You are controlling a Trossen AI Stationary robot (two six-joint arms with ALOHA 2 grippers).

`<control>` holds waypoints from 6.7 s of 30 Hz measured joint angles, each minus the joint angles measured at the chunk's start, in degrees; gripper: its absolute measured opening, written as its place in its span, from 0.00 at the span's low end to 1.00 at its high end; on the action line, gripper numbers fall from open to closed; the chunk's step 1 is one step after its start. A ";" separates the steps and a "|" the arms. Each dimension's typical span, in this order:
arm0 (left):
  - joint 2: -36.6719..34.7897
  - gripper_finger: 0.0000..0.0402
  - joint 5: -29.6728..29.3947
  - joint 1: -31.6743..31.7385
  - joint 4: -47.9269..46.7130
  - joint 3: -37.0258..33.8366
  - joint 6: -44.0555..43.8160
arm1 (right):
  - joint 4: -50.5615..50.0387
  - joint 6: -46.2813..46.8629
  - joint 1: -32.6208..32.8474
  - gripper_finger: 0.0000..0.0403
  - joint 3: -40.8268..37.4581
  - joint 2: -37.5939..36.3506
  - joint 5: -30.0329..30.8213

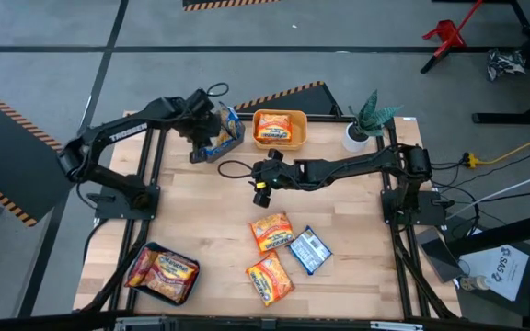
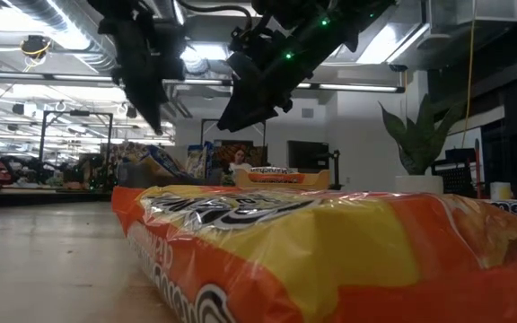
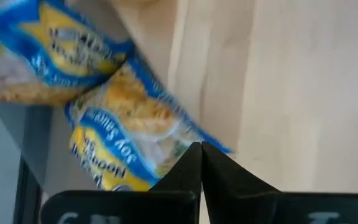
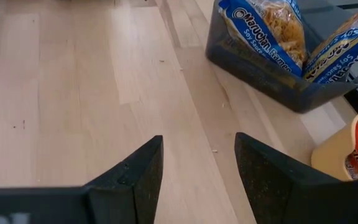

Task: Sort Maruchan noodles
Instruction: Adjust the packs of blue ramen in the black transparent bin

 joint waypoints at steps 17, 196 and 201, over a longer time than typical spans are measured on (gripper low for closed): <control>3.55 0.00 -19.25 8.41 7.62 -8.62 4.29 | 0.00 -1.35 0.00 0.46 -0.04 0.00 0.32; -36.97 0.01 13.37 -19.92 54.07 -30.04 -56.85 | -41.00 34.77 12.84 0.46 -4.46 -6.71 -13.40; -34.86 0.11 10.76 -29.57 53.96 -30.02 -56.84 | -31.49 47.18 17.58 0.52 -10.85 -6.90 -16.90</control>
